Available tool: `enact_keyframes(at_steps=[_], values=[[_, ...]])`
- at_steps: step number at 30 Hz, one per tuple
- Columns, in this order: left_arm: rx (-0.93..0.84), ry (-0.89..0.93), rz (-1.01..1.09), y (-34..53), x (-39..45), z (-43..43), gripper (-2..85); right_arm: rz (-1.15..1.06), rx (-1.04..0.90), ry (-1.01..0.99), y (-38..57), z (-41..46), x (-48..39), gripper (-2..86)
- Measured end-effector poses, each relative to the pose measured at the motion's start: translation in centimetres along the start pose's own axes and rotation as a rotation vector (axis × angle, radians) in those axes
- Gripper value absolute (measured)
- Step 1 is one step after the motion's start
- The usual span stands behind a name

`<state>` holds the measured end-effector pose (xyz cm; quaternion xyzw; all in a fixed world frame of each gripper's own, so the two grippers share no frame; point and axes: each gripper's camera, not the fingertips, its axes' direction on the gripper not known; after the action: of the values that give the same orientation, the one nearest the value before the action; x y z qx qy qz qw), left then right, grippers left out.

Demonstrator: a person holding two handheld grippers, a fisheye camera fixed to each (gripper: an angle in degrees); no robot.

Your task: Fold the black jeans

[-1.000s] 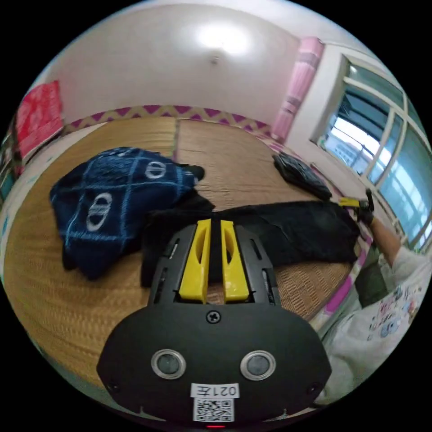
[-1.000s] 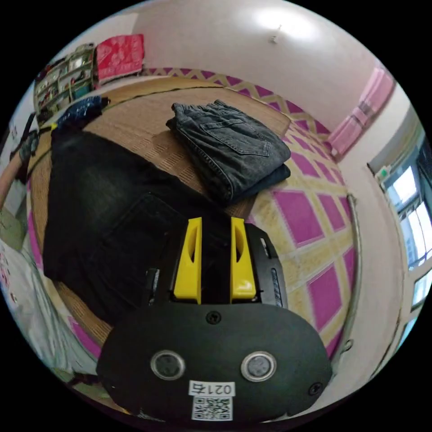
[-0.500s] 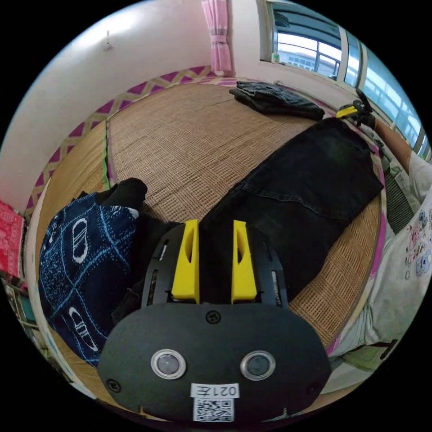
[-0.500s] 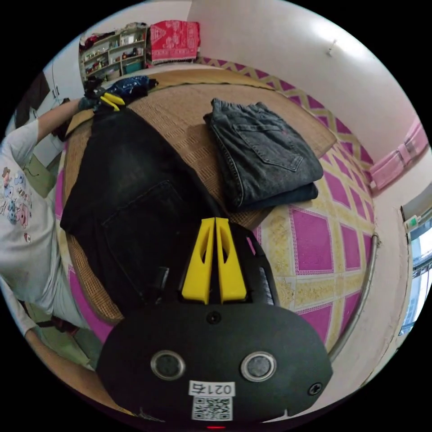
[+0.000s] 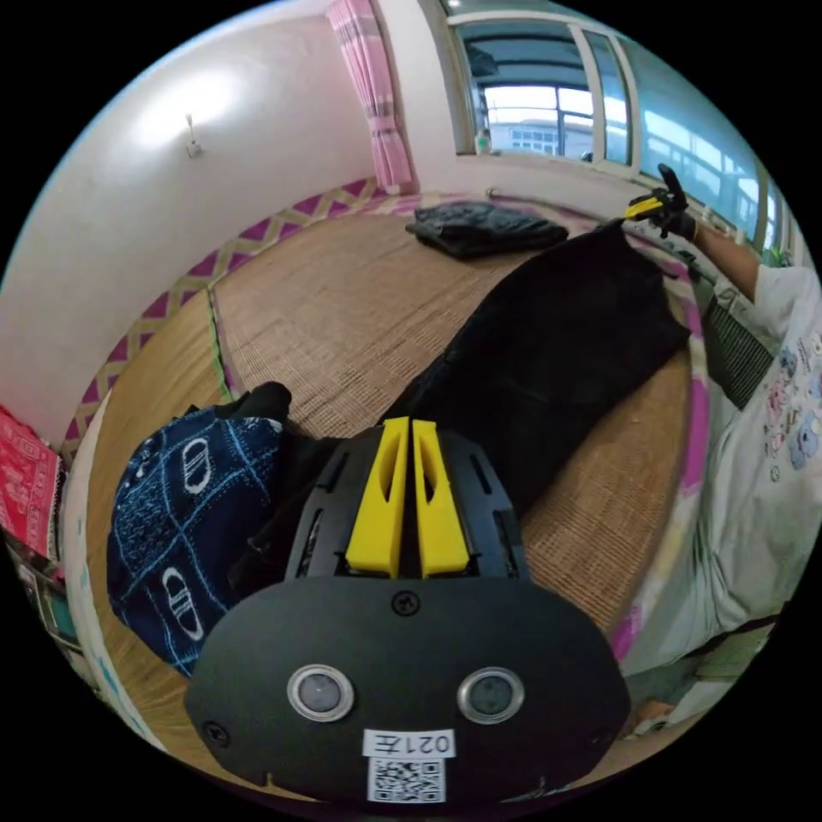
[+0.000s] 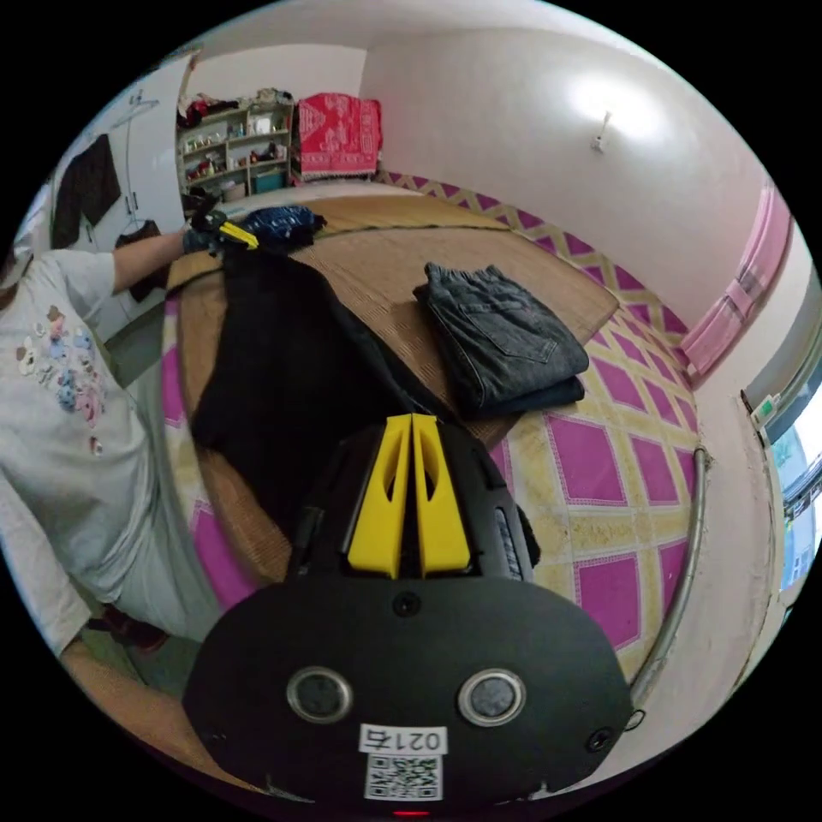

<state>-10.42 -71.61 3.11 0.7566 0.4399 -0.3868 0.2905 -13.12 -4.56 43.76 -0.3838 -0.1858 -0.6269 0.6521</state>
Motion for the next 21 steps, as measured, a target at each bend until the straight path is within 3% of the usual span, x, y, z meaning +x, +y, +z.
enact_keyframes(at_steps=[6,9,16,21], values=[[0.227,0.008,-0.022,8.8,6.9,-11.5,-1.0,-0.051,0.151,-0.079,8.1,-10.2,-8.1,-0.7],[0.221,0.080,-0.078,13.9,9.7,-13.2,-1.0,-0.038,0.130,-0.129,13.0,-11.5,-12.1,-0.7],[0.144,0.221,-0.339,22.7,11.9,-9.0,-1.0,0.114,-0.007,-0.308,20.7,-5.5,-15.8,-0.7],[0.287,0.304,-0.463,25.6,10.7,-12.2,-0.6,0.126,-0.162,-0.340,21.0,-4.7,-16.4,-0.8]])
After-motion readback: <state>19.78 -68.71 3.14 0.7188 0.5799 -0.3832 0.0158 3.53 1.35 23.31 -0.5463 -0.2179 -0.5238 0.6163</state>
